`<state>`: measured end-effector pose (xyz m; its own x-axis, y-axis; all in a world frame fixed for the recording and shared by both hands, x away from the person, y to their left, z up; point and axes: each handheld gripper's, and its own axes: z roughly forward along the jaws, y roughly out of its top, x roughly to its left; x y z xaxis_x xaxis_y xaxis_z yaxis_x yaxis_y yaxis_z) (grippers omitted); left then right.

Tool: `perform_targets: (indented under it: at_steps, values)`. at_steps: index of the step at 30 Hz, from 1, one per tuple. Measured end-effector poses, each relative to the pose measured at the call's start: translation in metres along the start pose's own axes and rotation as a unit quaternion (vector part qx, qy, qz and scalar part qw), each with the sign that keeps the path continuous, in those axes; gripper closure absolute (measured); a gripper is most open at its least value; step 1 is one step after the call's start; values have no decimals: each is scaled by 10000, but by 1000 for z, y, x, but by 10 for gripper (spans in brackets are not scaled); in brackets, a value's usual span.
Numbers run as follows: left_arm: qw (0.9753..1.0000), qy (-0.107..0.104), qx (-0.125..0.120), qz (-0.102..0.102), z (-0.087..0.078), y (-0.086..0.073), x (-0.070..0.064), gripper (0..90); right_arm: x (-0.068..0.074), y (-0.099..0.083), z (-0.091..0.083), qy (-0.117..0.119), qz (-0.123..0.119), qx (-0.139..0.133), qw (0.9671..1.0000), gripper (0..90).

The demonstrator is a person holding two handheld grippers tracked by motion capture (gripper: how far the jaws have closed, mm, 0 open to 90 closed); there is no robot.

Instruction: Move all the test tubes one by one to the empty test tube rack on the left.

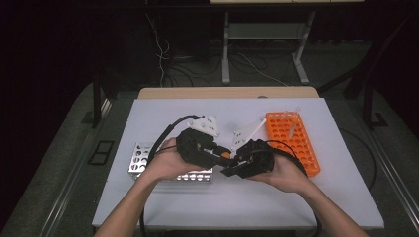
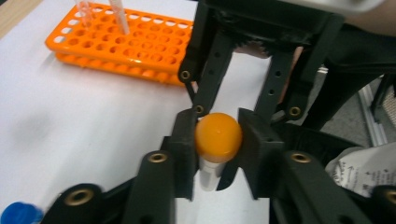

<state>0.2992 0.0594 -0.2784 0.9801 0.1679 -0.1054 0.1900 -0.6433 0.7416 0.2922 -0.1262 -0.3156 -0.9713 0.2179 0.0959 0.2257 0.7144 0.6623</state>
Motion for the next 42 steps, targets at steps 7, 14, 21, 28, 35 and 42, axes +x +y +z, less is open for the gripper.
perform_targets:
  at_steps: [7, 14, 21, 28, 35, 42]
  values:
    - [9999, -51, 129, 47, 0, 1, 2, 691, 0, -1, 2, -17, 25, -4, 10000, 732]
    - [9999, 8, 141, 11, -4, 1, 7, 693, 0, -4, -2, -76, 71, -96, 9999, 580]
    - [9998, 152, 130, -30, -18, 5, 14, 693, -1, -14, -13, -261, 232, -298, 9989, 439]
    - [9995, 318, -17, -83, -34, 7, 20, 693, -2, -30, -26, -532, 543, -528, 9957, 220]
    - [9984, 534, -131, -161, -55, 7, 27, 693, -2, -54, -41, -689, 981, -878, 9889, 3]
    - [9962, 770, -262, -304, -79, 5, 37, 693, -2, -80, -48, -708, 1318, -1068, 9830, 3]
